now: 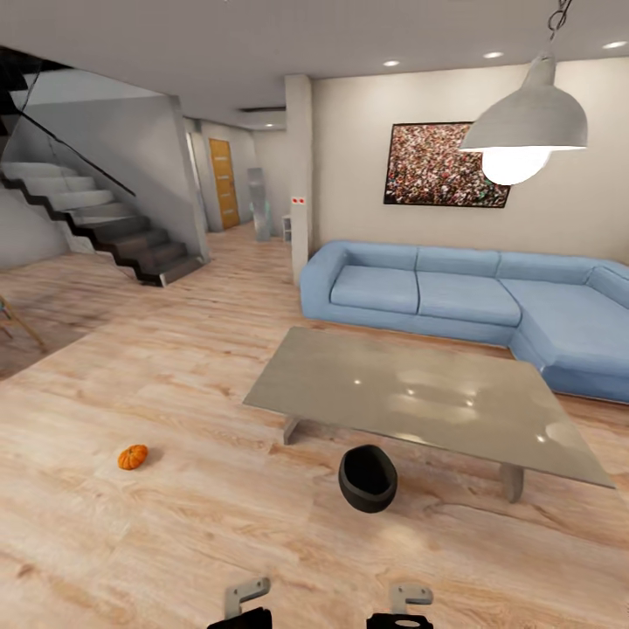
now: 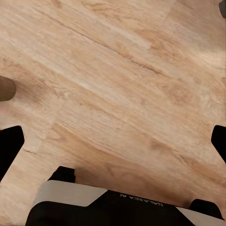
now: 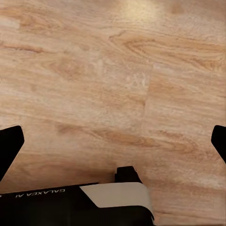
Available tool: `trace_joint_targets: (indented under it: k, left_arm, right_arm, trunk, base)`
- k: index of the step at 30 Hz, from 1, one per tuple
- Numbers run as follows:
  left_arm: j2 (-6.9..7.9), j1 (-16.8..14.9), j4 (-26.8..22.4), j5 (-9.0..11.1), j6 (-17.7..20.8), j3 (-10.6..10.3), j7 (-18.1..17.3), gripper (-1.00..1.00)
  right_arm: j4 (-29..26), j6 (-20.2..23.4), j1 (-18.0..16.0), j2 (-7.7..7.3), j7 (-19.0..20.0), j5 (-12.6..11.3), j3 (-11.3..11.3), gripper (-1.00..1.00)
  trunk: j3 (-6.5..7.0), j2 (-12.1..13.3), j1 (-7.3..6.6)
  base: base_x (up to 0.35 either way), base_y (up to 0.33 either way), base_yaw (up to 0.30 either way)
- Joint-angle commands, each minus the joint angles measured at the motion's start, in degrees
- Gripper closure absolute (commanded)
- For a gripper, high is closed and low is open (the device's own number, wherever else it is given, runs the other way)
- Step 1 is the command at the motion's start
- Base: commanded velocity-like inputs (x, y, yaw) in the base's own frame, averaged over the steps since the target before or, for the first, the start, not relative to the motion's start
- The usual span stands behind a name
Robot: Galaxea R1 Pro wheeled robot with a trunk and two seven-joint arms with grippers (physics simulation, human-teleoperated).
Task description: Place each of the two pumpkins and all three candles from the living room inside a cabinet in the living room (use any cabinet), then make sure every cabinet is closed, and position the cauldron so it is next to a table in the living room.
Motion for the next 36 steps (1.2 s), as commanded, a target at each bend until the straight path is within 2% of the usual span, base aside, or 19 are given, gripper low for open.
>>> trace_joint_targets:
  k: [1,10,36]
  left_arm:
    - [0.04,-0.04,-0.1,0.4,0.21,-0.26,0.47,-1.0]
    - [0.04,-0.04,-0.08,0.4,0.19,-0.25,0.47,-1.0]
    - [0.04,-0.04,-0.04,0.4,0.13,-0.25,0.47,-1.0]
  right_arm:
    - [-0.08,0.22,-0.02,0.0,-0.28,-0.57,0.51,-1.0]
    - [-0.08,0.22,-0.02,0.0,-0.28,-0.59,0.51,-1.0]
    - [0.01,0.23,-0.02,0.24,-0.28,-0.6,0.47,-1.0]
  trunk:
    - [-0.09,-0.08,-0.02]
    - [-0.09,-0.08,-0.02]
    - [-0.09,-0.08,-0.02]
  base:
    - [-0.33,0.0,0.097]
    - [-0.17,0.0,0.095]
    - [-0.005,0.0,0.286]
